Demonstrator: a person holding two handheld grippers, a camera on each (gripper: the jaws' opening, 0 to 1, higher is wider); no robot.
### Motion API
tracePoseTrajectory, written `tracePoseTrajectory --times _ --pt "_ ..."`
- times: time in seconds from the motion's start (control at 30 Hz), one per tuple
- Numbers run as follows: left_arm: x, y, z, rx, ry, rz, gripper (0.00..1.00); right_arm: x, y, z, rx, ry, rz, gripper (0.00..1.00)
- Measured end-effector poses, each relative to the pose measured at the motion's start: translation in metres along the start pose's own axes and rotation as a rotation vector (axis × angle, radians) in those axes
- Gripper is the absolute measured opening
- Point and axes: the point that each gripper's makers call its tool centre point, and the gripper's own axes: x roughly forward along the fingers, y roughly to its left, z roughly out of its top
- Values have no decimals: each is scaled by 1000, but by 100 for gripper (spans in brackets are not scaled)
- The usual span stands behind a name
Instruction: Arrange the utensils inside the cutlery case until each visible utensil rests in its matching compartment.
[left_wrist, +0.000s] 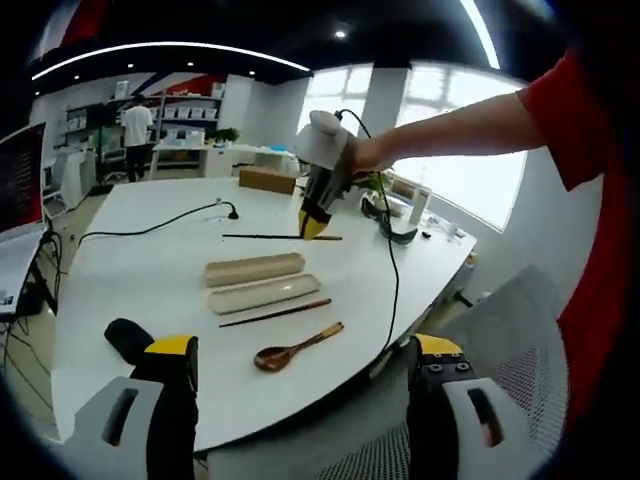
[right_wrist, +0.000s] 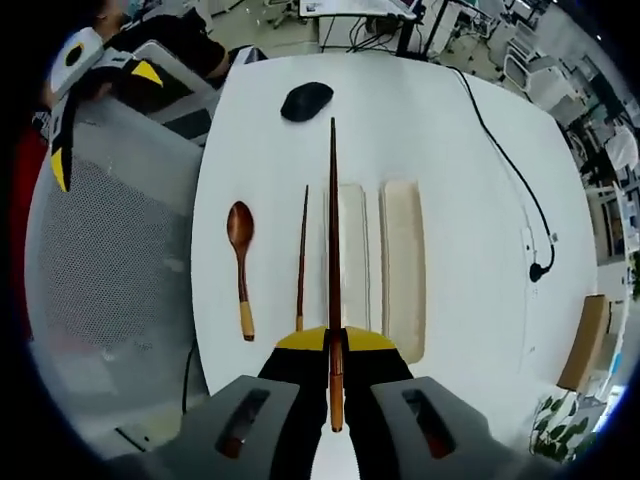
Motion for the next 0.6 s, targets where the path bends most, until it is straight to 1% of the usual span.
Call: tracePoseTrajectory --times 0.07,0.1,0.13,0.17,0.2,0.27,0.3,0.33,0.37,0.43,0.53,0.57,0.6 --pt "0 -2 1 16 -2 -9 88 4 -2 0 -3 -9 6 1" --pt "1 -3 1 17 -2 -12 88 10 0 -2 -6 -13 21 1" --pt "2 -3 2 19 -2 -9 88 16 3 -7 -49 10 47 1" --pt "2 -2 2 20 -1 -5 88 21 1 -11 -83 28 43 1" --pt "2 -2 2 24 -2 -3 89 25 -3 -15 -93 39 28 0" --pt "1 -1 0 18 3 7 88 30 2 -15 -81 16 52 0" --pt "0 2 -1 5 5 24 88 34 7 -18 -91 12 87 0" --pt "0 4 -2 -1 10 33 88 35 8 -22 -111 18 94 0" --pt "1 5 -3 -4 14 36 87 36 3 -24 -117 28 88 0" --pt "1 6 -2 0 18 42 86 34 -1 -26 -124 43 81 0" --pt "1 2 -1 9 20 31 80 32 -10 -19 -102 8 57 0" --pt "1 1 -5 22 36 29 79 27 -7 -15 -52 0 55 0" --pt "2 1 -7 17 46 31 79 26 -7 -12 -45 -12 57 0"
